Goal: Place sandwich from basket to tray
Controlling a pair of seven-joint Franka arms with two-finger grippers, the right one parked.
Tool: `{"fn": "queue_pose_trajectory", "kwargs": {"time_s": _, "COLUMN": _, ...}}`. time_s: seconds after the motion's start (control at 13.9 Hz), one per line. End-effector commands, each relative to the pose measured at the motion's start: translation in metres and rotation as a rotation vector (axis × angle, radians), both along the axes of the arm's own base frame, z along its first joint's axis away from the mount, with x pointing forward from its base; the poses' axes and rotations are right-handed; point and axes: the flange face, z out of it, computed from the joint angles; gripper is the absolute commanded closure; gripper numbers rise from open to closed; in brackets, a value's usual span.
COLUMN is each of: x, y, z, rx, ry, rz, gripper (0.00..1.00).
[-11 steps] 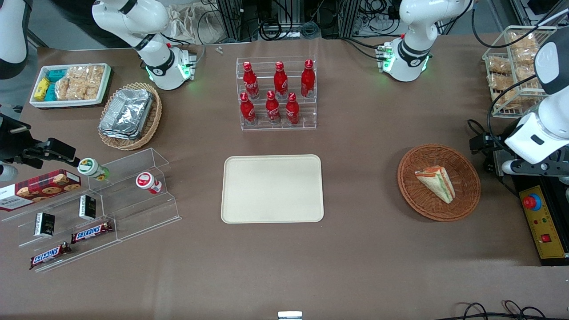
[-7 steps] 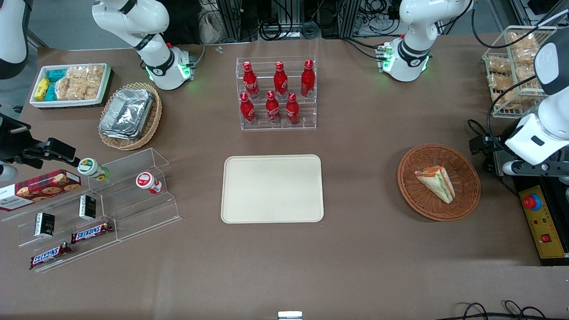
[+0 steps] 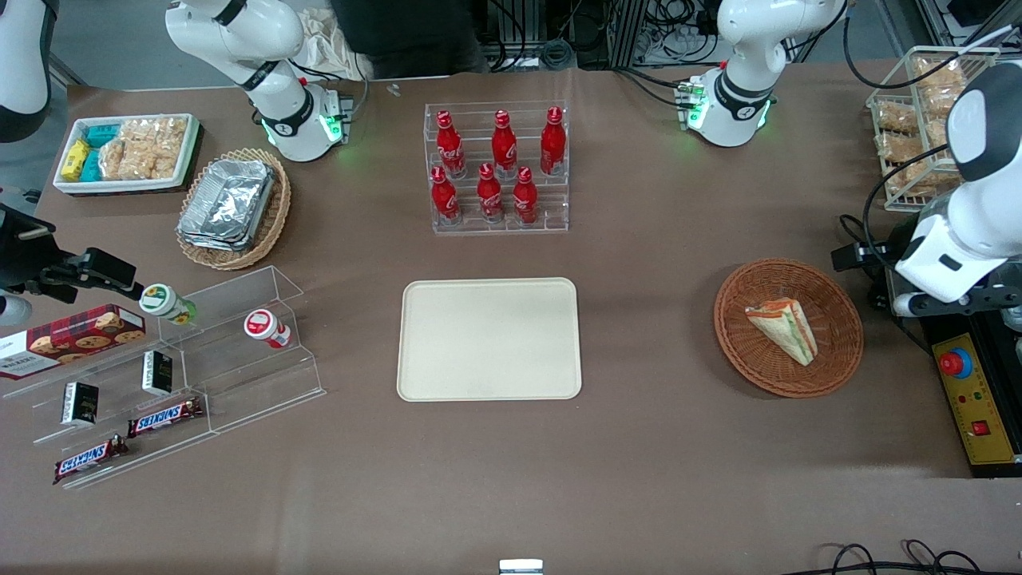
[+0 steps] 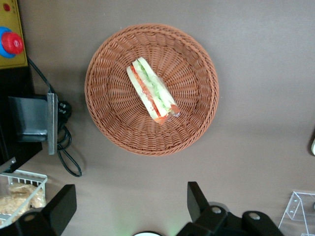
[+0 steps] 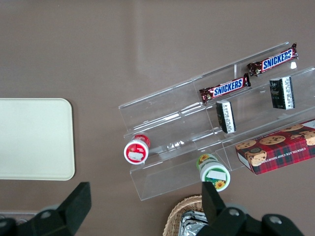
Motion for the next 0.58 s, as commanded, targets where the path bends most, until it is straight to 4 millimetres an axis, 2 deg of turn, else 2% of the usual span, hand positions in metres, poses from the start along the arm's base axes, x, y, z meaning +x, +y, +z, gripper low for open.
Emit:
{"fn": "queue_pose_trajectory", "kwargs": {"time_s": 0.0, "x": -0.007, "y": 0.003, "z": -0.039, "rx": 0.005, "ry": -0.016, "rz": 0.084, "gripper": 0.0}}
{"fn": "queue_pose_trajectory", "kwargs": {"time_s": 0.22, "x": -0.013, "y": 0.005, "z": -0.083, "rx": 0.014, "ry": -0.048, "rz": 0.138, "gripper": 0.01}}
{"fn": "queue_pose_trajectory", "kwargs": {"time_s": 0.51, "x": -0.019, "y": 0.011, "z": -0.138, "rx": 0.02, "ry": -0.126, "rz": 0.315, "gripper": 0.04}}
